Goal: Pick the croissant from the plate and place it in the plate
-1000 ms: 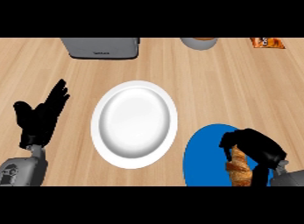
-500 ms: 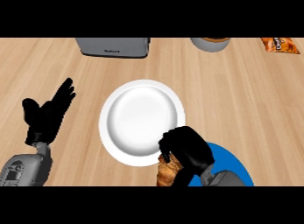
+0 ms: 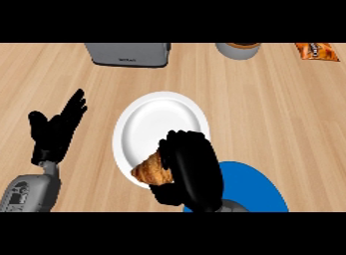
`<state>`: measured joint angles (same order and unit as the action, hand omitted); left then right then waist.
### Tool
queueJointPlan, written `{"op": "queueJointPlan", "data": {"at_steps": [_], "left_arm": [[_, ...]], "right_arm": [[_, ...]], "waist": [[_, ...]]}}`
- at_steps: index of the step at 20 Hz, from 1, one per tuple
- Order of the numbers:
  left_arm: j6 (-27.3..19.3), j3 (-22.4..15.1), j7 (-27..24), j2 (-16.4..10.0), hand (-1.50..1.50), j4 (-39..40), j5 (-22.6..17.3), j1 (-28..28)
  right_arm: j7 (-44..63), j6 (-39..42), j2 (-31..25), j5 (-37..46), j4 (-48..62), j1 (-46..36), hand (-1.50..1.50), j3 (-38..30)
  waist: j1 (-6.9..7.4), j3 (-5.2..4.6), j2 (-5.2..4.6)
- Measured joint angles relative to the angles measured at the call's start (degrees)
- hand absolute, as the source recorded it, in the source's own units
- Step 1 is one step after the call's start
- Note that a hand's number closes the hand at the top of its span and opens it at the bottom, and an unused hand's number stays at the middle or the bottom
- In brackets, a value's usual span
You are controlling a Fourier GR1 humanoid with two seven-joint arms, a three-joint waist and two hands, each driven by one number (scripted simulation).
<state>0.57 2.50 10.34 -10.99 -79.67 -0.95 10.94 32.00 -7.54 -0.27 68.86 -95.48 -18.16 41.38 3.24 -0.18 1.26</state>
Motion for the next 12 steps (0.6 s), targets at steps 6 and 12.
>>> {"op": "queueJointPlan", "data": {"at_steps": [6, 12], "left_arm": [[0.0, -0.1, 0.0, 0.2, 0.00, 0.4, 0.1, 0.8], [-0.6, -0.2, -0.4, 0.6, 0.00, 0.7, 0.6, 1.6]], "right_arm": [[20.5, -9.6, 0.2, 3.9, 1.4, -5.5, 1.50, 6.5], [30.5, -14.2, -0.2, 5.4, 7.1, -12.9, 1.50, 9.6]], "waist": [[0.44, 0.04, -0.74], [0.45, 0.09, -1.25]]}}
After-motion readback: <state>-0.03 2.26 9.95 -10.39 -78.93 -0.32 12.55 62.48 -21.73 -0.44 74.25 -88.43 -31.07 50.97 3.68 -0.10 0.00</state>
